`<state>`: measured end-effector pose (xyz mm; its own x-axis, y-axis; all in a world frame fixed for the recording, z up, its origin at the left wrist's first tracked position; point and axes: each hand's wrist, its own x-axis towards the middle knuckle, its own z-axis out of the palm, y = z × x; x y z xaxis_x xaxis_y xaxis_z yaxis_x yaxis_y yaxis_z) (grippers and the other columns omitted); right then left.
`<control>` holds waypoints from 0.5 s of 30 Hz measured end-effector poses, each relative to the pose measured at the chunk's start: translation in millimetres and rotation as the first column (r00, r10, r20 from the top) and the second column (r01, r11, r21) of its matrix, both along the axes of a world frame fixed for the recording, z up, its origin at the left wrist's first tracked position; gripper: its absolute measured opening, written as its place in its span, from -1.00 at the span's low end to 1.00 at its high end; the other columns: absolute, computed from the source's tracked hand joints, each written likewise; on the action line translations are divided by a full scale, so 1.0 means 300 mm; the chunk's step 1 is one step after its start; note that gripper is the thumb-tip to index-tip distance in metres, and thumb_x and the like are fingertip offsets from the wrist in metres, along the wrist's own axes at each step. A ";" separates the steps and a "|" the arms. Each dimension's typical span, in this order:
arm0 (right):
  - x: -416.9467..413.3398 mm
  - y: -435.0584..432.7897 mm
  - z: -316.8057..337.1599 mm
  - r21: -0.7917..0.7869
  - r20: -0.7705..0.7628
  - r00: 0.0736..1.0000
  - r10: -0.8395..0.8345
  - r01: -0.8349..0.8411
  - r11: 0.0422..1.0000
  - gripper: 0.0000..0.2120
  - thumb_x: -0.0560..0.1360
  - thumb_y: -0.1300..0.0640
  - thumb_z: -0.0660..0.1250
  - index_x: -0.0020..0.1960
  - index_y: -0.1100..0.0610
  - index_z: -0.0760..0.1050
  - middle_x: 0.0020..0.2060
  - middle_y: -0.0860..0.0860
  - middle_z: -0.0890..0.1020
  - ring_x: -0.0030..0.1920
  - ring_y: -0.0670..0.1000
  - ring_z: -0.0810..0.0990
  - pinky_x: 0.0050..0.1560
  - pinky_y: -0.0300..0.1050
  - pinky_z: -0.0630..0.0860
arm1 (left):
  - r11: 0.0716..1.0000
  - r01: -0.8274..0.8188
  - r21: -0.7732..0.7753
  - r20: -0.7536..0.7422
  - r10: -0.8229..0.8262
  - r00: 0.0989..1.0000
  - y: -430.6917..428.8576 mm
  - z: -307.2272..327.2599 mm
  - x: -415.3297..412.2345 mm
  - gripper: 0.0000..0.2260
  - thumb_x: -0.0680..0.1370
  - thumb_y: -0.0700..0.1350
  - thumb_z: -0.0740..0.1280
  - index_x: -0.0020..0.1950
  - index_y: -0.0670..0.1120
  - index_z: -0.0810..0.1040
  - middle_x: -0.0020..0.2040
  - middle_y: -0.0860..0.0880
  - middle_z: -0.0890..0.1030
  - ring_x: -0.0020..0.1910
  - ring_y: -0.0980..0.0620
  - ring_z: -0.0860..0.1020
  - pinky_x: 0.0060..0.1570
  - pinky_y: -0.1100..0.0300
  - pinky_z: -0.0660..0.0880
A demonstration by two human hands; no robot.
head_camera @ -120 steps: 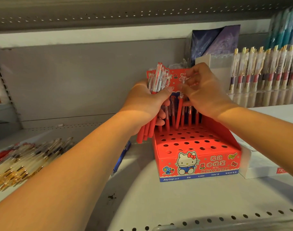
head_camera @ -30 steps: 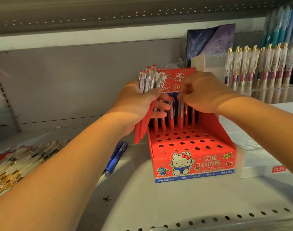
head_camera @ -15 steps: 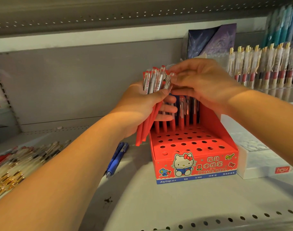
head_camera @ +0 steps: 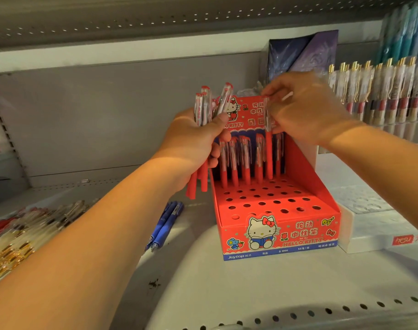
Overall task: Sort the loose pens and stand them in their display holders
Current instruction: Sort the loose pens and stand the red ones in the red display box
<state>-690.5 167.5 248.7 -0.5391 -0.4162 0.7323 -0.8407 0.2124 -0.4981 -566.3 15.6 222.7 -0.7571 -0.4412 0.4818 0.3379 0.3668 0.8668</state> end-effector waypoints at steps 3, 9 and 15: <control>-0.010 0.000 -0.009 0.077 -0.031 0.999 -0.021 0.024 0.997 -0.78 0.56 0.30 0.24 0.06 0.04 0.56 -0.10 -0.03 0.62 -0.07 0.02 0.66 0.00 -0.05 0.64 | 1.000 0.019 0.000 0.006 -0.019 1.000 0.002 -0.007 -0.006 -0.93 0.62 -0.12 0.33 -0.05 -0.06 0.53 -0.39 0.02 0.59 -0.54 0.08 0.37 -0.56 0.23 0.35; -0.013 -0.012 -0.014 0.083 0.021 1.000 -0.003 0.002 0.997 -0.79 0.55 0.32 0.27 0.01 0.02 0.54 -0.07 -0.02 0.61 -0.03 0.02 0.65 0.01 0.01 0.64 | 0.999 0.046 0.005 0.018 -0.046 0.999 0.004 -0.010 -0.008 -0.93 0.63 -0.12 0.32 -0.05 -0.05 0.52 -0.37 0.01 0.63 -0.53 0.08 0.42 -0.54 0.23 0.41; -0.007 0.004 -0.017 0.274 -0.180 0.972 -0.152 0.198 0.941 -0.77 0.53 0.25 0.28 0.10 0.00 0.56 0.04 0.04 0.62 0.04 0.08 0.59 0.13 -0.05 0.55 | 0.996 0.084 0.040 0.030 -0.085 0.996 0.009 -0.006 -0.003 -0.97 0.64 -0.13 0.29 0.03 -0.05 0.52 -0.25 -0.04 0.71 -0.50 0.09 0.55 -0.46 0.21 0.54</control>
<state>-692.6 168.8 243.7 -0.5129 -0.5310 0.6746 -0.8385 0.4782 -0.2611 -567.2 18.2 221.0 -0.8072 -0.3928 0.4406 0.3384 0.3037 0.8906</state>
